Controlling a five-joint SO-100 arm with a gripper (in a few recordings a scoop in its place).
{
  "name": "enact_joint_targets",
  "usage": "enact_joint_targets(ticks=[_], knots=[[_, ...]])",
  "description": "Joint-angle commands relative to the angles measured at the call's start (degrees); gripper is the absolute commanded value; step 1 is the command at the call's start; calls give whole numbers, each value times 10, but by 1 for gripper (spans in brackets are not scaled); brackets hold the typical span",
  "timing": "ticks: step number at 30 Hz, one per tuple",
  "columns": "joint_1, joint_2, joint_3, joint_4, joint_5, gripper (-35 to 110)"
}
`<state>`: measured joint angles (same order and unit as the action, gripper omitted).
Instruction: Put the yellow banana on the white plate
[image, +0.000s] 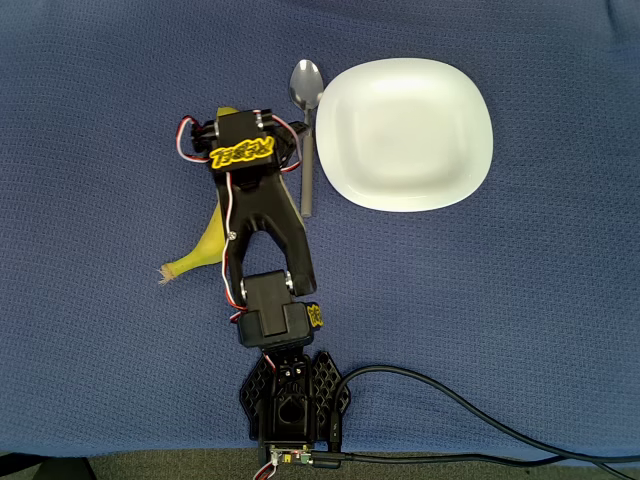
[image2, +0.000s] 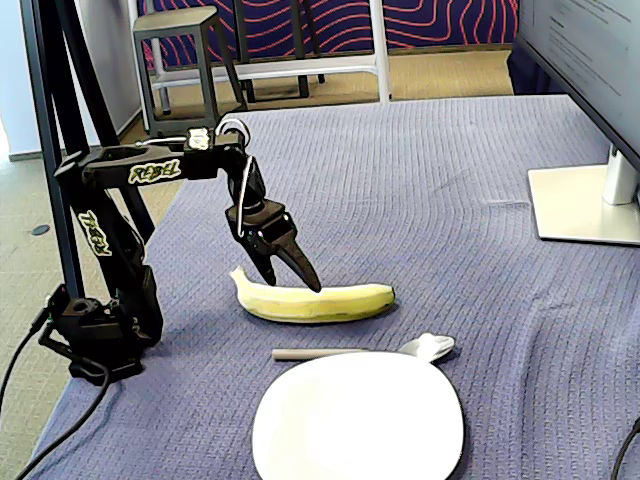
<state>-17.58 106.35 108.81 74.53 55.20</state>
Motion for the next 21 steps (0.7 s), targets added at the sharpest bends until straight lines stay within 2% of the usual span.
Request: enact_joint_targets(ticks=[1,5,8,16,21], knots=[[5,3,-20,0,54,54],[12,0,-19,-38,134,44],[12,-4,1,-92,192,51],[31,-5,42,-161,306,38],[11,-26,13,-158,345,42]])
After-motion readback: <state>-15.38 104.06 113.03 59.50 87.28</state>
